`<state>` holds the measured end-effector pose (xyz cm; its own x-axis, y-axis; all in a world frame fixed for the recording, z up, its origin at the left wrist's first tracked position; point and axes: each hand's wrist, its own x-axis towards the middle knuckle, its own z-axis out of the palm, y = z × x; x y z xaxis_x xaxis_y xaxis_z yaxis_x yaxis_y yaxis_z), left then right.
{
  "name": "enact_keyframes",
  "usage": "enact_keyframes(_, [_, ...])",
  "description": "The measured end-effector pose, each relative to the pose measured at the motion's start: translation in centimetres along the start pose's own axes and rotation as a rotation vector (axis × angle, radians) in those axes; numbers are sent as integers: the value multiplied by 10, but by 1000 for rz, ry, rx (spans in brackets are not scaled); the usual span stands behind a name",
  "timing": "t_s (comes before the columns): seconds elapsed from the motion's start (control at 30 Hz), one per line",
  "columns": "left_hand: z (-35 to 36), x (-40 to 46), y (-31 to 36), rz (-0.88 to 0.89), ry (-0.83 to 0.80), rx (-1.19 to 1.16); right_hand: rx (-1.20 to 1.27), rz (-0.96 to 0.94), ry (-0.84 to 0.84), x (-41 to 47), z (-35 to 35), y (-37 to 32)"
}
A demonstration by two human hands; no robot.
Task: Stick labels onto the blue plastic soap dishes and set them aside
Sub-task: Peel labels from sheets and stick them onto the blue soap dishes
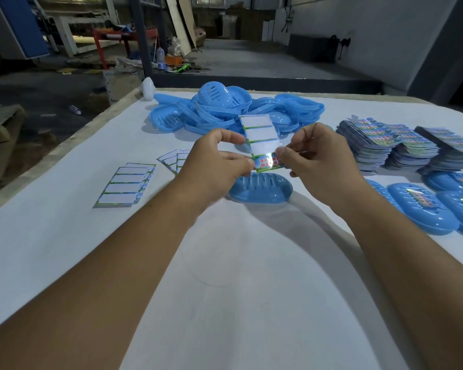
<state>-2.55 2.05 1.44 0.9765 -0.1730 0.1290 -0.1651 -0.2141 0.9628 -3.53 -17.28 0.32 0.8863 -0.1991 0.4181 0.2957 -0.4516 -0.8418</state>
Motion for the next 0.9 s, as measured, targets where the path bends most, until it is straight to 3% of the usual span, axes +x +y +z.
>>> enact_keyframes(0.1, [0,0,1,23,20,19,-178,-44,-18,-2,-1,2])
enact_keyframes(0.37, [1,-2,-1,124,11,68,-136,-104,-180,-9,4,-5])
enact_keyframes(0.9, [6,-4,-6,223,28,202,-292,-126,-170,-15,8,-9])
